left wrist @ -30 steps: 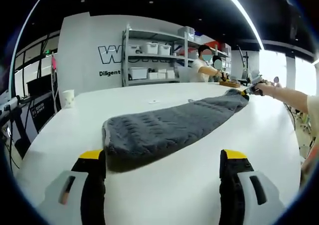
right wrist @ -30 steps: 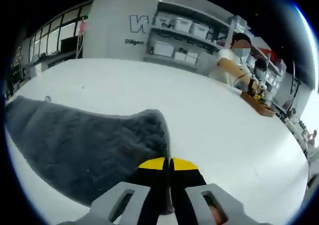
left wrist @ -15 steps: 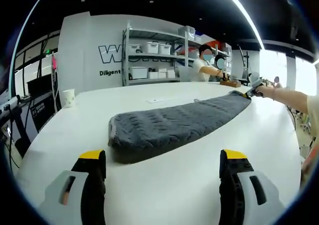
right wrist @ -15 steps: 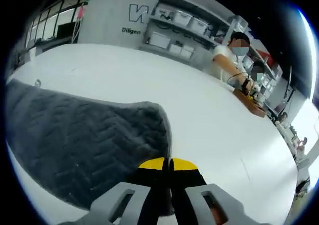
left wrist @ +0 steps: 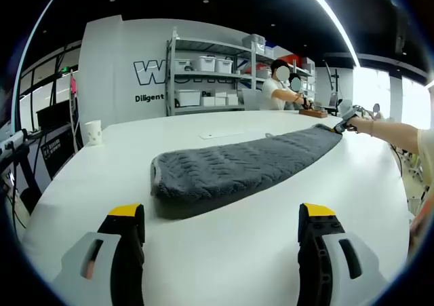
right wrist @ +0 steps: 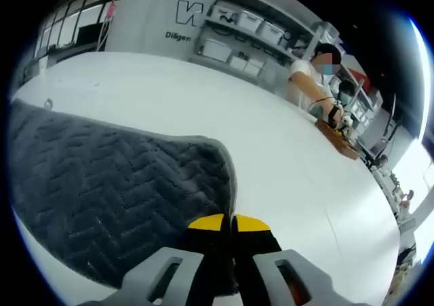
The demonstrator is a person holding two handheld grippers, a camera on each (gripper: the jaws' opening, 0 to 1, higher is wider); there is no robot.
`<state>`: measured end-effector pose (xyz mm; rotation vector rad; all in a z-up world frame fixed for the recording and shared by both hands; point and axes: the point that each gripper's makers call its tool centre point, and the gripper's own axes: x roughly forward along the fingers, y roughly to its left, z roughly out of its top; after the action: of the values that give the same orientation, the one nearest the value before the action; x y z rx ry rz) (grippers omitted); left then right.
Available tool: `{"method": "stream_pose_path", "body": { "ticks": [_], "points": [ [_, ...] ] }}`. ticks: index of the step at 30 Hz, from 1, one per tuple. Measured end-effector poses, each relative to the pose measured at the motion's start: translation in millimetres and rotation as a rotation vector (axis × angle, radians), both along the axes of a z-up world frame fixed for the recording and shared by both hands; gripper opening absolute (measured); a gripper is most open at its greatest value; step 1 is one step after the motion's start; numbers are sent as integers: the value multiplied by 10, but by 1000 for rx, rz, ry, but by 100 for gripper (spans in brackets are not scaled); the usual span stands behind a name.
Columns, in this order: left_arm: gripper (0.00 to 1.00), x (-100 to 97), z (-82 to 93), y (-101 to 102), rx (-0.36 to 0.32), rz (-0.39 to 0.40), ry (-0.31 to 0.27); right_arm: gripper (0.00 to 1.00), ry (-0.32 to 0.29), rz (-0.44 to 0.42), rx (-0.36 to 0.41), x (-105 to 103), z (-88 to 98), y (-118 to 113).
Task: Open the folded towel by lifting each exposed corner and separating the folded layers until the towel lies flat within the target outline without major curled edges
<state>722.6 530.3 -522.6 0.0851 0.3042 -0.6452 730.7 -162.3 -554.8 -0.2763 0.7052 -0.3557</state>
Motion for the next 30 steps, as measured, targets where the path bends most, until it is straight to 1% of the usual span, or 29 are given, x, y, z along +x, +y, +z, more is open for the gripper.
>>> {"method": "stream_pose_path", "body": {
  "ticks": [1, 2, 6, 7, 9, 10, 12, 14, 15, 18, 19, 21, 22, 23, 26, 27, 29, 30],
  "points": [
    [92, -1, 2, -2, -1, -1, -1, 0, 2, 2, -5, -3, -3, 6],
    [92, -3, 4, -2, -1, -1, -2, 0, 5, 19, -28, 0, 2, 5],
    [92, -1, -2, 5, 4, 2, -1, 6, -7, 12, -52, -87, 11, 47],
    [92, -3, -5, 3, 4, 1, 1, 9, -11, 3, -50, -67, 33, -8],
    [93, -8, -5, -1, 2, -1, 1, 17, -22, -15, -51, -71, 72, -47],
    [93, -9, -3, -1, 2, -1, 0, 24, -33, -23, -50, -84, 95, -59],
    [93, -10, 0, 6, 2, 0, 0, 33, -43, -35, -45, -127, 119, -60],
    [93, -6, 3, 10, 1, 2, 0, 43, -48, -49, -33, -156, 140, -154],
    [93, -4, 5, 10, 0, 1, -1, 46, -50, -50, -29, -176, 145, -143],
    [93, -6, -3, 2, 0, -2, 3, 51, -54, -52, 2, -252, 160, -168],
    [93, -5, -5, 2, 1, -1, 3, 55, -57, -51, 6, -217, 190, -225],
    [93, -2, -10, 4, 2, 1, 4, 62, -62, -43, 4, -260, 209, -205],
    [93, -1, -10, 5, 2, 1, 4, 66, -68, -25, 5, -260, 233, -182],
    [93, 1, -11, 6, 2, 1, 5, 67, -76, -9, 15, -219, 260, -161],
    [93, 1, -16, 12, 4, 3, 6, 71, -77, 14, 36, -306, 305, -72],
    [93, 1, -19, 15, 6, 4, 7, 72, -70, 33, 49, -279, 317, -33],
    [93, -4, -42, 14, 10, 1, 16, 71, -47, 67, 73, -316, 317, 37],
    [93, -4, -47, 12, 11, 1, 17, 72, -44, 87, 69, -330, 329, 79]
  ]
}}
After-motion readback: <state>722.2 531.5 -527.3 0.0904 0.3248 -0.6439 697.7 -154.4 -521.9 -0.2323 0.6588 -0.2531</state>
